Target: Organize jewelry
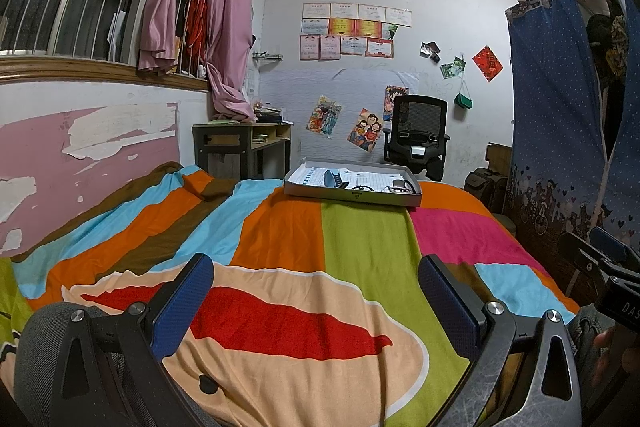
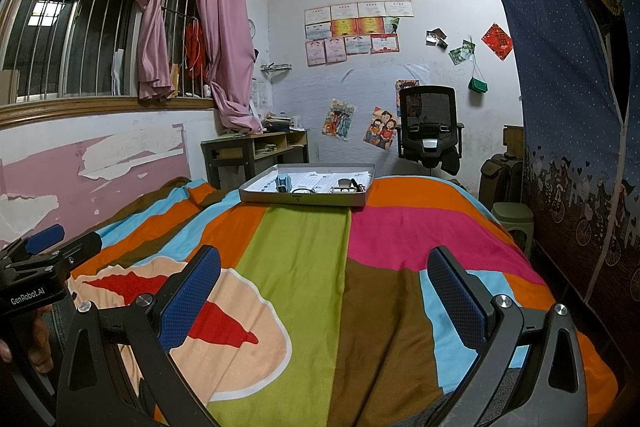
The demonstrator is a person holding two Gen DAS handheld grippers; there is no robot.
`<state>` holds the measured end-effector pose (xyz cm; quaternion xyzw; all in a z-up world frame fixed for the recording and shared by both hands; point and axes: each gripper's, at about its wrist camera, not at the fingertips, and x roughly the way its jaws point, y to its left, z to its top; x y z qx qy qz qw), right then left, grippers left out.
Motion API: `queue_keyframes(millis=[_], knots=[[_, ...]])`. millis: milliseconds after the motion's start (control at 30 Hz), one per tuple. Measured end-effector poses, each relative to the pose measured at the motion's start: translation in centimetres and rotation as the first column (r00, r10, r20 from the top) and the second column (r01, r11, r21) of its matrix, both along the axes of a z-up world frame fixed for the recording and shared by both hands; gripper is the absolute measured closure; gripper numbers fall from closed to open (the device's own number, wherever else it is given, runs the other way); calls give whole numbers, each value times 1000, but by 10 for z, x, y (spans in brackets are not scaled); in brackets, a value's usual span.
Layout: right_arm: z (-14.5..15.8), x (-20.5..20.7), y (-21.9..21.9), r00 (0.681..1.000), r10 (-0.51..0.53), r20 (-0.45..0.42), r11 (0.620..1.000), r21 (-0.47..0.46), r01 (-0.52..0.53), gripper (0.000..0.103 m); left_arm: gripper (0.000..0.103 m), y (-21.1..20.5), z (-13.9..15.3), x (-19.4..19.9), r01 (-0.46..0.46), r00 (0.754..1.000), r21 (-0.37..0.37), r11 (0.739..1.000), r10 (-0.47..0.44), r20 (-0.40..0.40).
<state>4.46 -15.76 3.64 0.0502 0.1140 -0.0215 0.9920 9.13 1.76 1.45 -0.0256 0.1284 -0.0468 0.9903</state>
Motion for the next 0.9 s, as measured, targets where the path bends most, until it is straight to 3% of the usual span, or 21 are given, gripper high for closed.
queue_keyframes(millis=[500,900], knots=[[0,0,2,1000,-1,0,1000,2,1,1,0,-1,1,1,-5,1000,1,1000,5,-3],[0,0,3,1000,-2,0,1000,3,2,1,0,24,0,-2,-50,999,8,999,50,3]])
